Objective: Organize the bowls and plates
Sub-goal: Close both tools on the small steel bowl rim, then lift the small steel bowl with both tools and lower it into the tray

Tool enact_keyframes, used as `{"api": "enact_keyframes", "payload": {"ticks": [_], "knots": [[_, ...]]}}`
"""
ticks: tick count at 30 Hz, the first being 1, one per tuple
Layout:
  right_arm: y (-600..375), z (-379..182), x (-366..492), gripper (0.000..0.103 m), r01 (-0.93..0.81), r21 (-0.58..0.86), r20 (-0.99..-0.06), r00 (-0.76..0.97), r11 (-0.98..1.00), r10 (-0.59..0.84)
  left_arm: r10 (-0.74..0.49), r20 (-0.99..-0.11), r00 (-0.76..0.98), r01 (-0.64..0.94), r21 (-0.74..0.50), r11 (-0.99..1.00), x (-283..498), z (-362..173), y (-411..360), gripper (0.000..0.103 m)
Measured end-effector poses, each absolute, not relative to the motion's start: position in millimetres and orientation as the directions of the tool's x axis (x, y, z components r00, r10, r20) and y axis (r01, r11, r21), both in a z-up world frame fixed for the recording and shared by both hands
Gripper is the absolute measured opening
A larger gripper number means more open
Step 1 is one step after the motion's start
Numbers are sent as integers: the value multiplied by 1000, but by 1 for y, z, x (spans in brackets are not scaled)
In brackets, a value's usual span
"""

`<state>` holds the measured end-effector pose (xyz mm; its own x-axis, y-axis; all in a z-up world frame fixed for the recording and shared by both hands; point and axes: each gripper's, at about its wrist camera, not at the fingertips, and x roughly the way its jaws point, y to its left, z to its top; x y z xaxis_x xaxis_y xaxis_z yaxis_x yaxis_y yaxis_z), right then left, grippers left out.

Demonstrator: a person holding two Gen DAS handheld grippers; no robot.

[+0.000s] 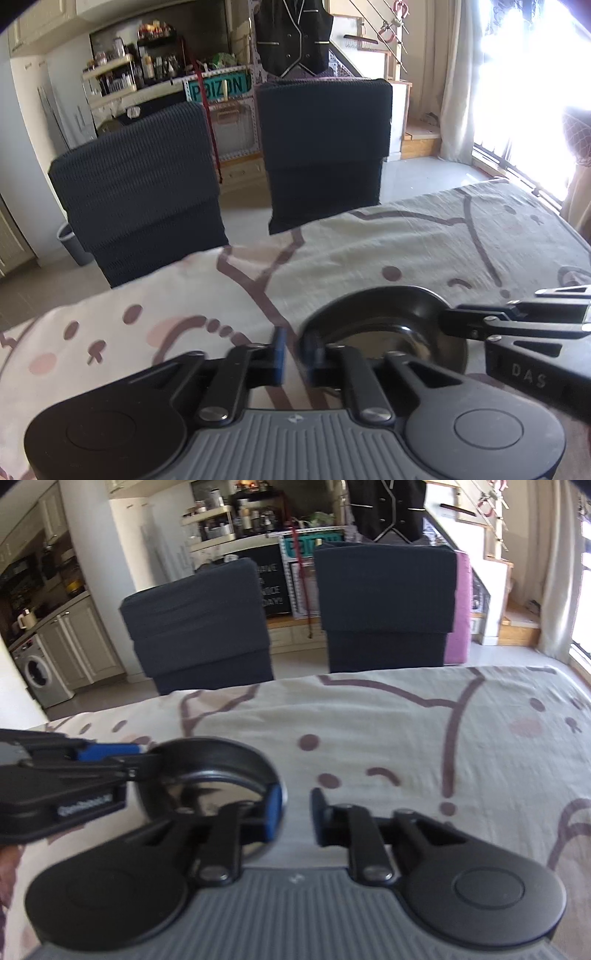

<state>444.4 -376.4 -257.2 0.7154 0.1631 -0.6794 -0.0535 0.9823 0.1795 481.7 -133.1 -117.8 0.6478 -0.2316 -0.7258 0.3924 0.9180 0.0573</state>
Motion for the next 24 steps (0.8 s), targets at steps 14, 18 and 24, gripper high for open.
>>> {"api": "enact_keyframes", "payload": {"ticks": [14, 18, 24], "knots": [[-374, -214, 384, 4, -99, 150, -694, 698, 984, 176, -267, -707, 655, 396, 20, 918, 409, -65, -127, 6], [-375, -191, 349, 4, -109, 110, -697, 700, 988, 155, -286, -692, 663, 403, 9, 915, 373, -42, -128, 6], [-386, -167, 285, 5, -123, 86, -687, 712, 989, 148, -323, -676, 662, 432, -8, 902, 320, -23, -132, 6]]}}
